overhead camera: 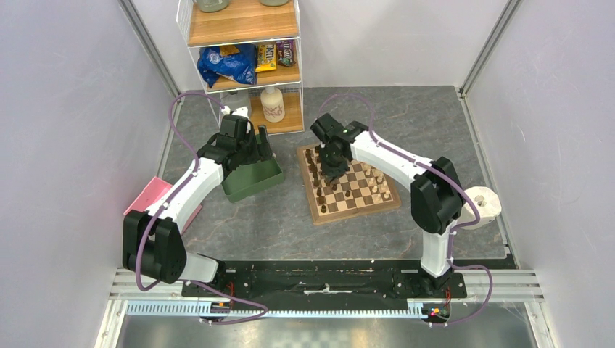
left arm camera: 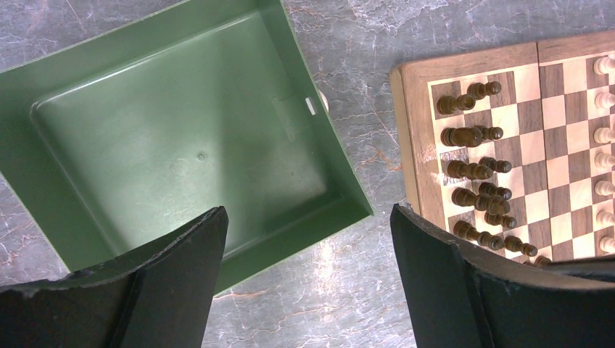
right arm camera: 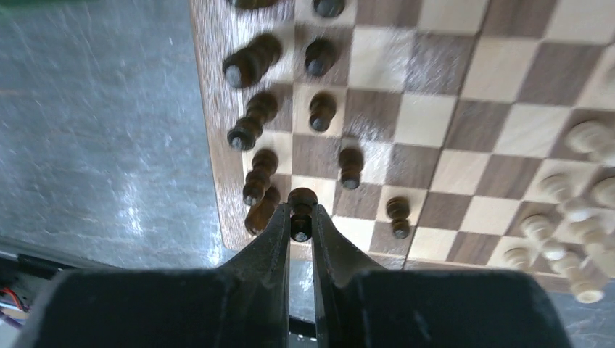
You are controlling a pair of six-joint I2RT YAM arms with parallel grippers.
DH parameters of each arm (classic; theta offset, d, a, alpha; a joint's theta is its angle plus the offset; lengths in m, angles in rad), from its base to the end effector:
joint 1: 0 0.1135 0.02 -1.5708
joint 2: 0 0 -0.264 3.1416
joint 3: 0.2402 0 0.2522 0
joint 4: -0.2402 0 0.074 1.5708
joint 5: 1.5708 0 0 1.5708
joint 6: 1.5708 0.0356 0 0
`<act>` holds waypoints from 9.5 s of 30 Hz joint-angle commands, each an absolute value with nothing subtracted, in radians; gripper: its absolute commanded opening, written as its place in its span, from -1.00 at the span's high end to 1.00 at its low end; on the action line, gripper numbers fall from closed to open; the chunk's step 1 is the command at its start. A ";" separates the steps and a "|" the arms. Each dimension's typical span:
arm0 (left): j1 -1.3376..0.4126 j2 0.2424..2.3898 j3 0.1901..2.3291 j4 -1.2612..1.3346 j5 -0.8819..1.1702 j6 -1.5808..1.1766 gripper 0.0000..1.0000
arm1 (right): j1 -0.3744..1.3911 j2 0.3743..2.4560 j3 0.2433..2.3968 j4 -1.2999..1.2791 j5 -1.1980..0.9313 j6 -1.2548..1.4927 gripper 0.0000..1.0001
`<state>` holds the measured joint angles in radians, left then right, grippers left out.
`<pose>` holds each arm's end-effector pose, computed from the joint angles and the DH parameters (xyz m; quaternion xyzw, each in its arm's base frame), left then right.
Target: Set up the chess pieces on the board
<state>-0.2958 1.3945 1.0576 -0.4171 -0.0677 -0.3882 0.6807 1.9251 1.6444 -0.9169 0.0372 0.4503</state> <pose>0.2920 -0.0865 0.2741 -0.0558 0.9156 -0.1039 0.3843 0.3144 0.2529 0.2489 -0.1095 0.9764 0.0840 0.1664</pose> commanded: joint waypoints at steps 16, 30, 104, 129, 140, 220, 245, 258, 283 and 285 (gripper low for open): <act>-0.291 1.374 1.068 -0.385 -0.043 -0.406 -0.79 | 0.719 2.004 1.587 -0.836 0.086 0.509 0.73; -0.291 1.387 1.074 -0.383 -0.036 -0.406 -0.79 | 0.719 2.023 1.582 -0.833 0.109 0.511 0.65; -0.291 1.378 1.066 -0.377 -0.027 -0.411 -0.79 | 0.667 1.939 1.549 -0.850 0.084 0.525 0.32; -0.291 1.382 1.067 -0.376 -0.019 -0.414 -0.79 | 0.673 1.823 1.480 -0.900 0.122 0.523 0.77; -0.291 1.375 1.075 -0.390 -0.020 -0.414 -0.78 | 0.744 1.818 1.429 -0.868 0.099 0.572 0.76; -0.291 1.399 1.074 -0.387 -0.012 -0.415 -0.78 | 0.704 1.796 1.373 -0.867 0.042 0.565 0.71; -0.291 1.397 1.072 -0.387 -0.009 -0.419 -0.78 | 0.778 1.851 1.387 -0.870 0.027 0.574 0.72; -0.291 1.400 1.074 -0.386 -0.009 -0.418 -0.78 | 0.779 1.875 1.399 -0.871 0.007 0.560 0.54; -0.291 1.383 1.071 -0.380 -0.037 -0.422 -0.87 | 0.523 1.570 1.447 -0.910 0.395 0.499 -0.50; -0.291 1.382 1.071 -0.382 -0.047 -0.425 -0.88 | 0.481 1.555 1.444 -0.901 0.442 0.502 -0.61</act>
<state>-0.2958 1.3983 1.0573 -0.4110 -0.0250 -0.3958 0.5419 1.6066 1.4406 -0.9222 0.2993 0.5041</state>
